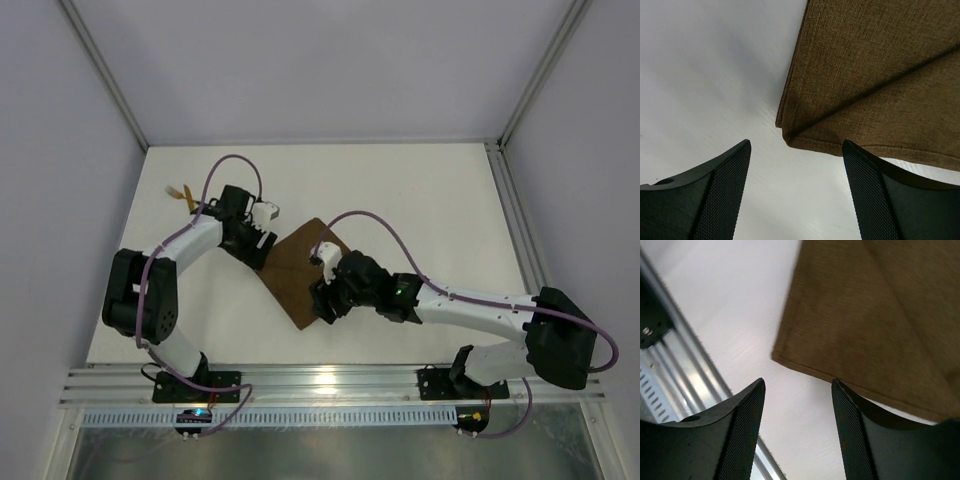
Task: Fold the napkin into a case and place the utensils inside
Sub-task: Smooth out the upper triangle-folded napkin at the center of the board.
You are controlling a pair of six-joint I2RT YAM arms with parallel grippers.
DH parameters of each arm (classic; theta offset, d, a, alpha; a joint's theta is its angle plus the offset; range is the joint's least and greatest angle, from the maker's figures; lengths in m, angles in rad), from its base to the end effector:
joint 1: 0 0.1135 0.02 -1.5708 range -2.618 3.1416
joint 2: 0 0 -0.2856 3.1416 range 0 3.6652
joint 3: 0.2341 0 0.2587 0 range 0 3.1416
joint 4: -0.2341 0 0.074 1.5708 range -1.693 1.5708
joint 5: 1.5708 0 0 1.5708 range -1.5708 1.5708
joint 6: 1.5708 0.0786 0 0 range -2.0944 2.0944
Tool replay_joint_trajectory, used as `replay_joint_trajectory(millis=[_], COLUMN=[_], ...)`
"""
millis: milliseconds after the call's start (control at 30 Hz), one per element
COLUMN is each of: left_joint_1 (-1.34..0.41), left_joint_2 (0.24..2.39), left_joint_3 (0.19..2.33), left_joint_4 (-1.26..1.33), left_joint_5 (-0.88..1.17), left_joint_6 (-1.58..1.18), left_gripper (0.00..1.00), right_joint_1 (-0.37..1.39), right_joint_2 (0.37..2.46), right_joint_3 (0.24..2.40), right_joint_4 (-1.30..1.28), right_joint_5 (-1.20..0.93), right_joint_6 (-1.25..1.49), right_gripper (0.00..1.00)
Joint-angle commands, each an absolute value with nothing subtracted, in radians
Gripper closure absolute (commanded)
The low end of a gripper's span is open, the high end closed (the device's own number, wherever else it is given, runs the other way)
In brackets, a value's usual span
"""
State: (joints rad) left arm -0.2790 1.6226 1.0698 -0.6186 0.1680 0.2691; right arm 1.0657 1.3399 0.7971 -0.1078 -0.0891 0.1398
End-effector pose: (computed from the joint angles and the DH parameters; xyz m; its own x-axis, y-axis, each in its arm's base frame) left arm 0.3226 -0.1061 0.1781 -0.7650 0.4918 -0.4158 0.5575 0.8290 -0.0451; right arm 0.1498 0.2854 0.2207 -0.4165 -0.4663 -0.7804 -0.8562 0.4898 0.1642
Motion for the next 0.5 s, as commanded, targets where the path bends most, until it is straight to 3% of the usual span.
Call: replay_joint_trajectory(millis=[0,133,467], left_joint_1=[-0.276,-0.276,-0.276], left_joint_2=[1.664,1.669,1.672], left_joint_3=[1.082,1.051,0.986], left_joint_4=[-0.584,-0.561,-0.545], left_joint_5=[0.187,0.178,0.169], left_joint_6=[0.253,0.253,0.259], left_gripper=[0.25,0.29,0.45], right_joint_1=[0.944,0.741,0.555], right_joint_2=[1.293,1.233,1.295], right_joint_3=[0.700,0.543,0.477], right_joint_4=[-0.120,-0.104,0.133], right_joint_5=[-0.017,-0.021,-0.166], right_joint_6=[0.461,0.610,0.664], right_gripper=[0.40,0.40,0.42])
